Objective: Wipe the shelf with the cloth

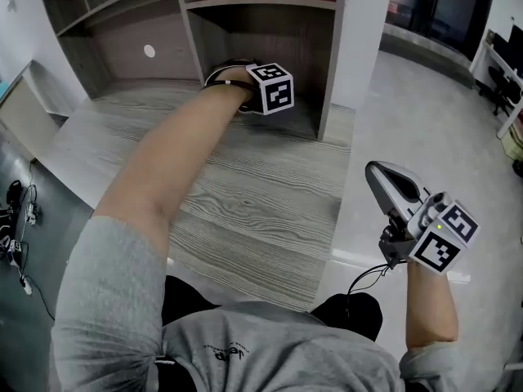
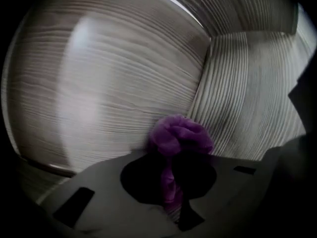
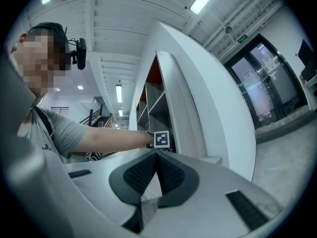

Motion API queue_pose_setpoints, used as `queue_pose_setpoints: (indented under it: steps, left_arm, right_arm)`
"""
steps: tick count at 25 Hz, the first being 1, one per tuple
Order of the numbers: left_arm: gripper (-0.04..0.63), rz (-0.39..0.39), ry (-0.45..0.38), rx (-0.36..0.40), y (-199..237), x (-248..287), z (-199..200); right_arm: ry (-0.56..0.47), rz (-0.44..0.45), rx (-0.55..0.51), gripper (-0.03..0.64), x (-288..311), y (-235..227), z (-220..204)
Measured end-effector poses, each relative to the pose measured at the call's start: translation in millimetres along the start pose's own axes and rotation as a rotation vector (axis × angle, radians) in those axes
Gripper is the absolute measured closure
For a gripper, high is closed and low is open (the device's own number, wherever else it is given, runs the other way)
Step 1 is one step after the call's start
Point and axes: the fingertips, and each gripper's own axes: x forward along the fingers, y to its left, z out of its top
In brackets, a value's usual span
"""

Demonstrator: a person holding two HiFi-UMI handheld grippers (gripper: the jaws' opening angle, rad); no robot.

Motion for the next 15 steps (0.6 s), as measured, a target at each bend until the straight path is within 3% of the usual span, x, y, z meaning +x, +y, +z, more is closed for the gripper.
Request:
queue_pose_setpoints:
  steps: [5,10,15]
  left_arm:
    - [0.532,-0.012,-0.065,-0.022,-8.4,-8.5,18.3]
    - [0.528,-0.072,-0.263,-0.061,-26.4,-38.4,74.8]
    - [0.529,-0.106,-0.348,-0.037,-35.1,-52.6,104.3]
  right_arm:
    - [-0.014,-0.003,0.019,0.597,-8.2,-13.0,-4.2]
    - [-0.014,-0.002,0.032,0.597,-11.8,-21.9,-9.5]
    - [-0.014,-0.006,0.047,0.597,-12.9,-28.0,-16.9]
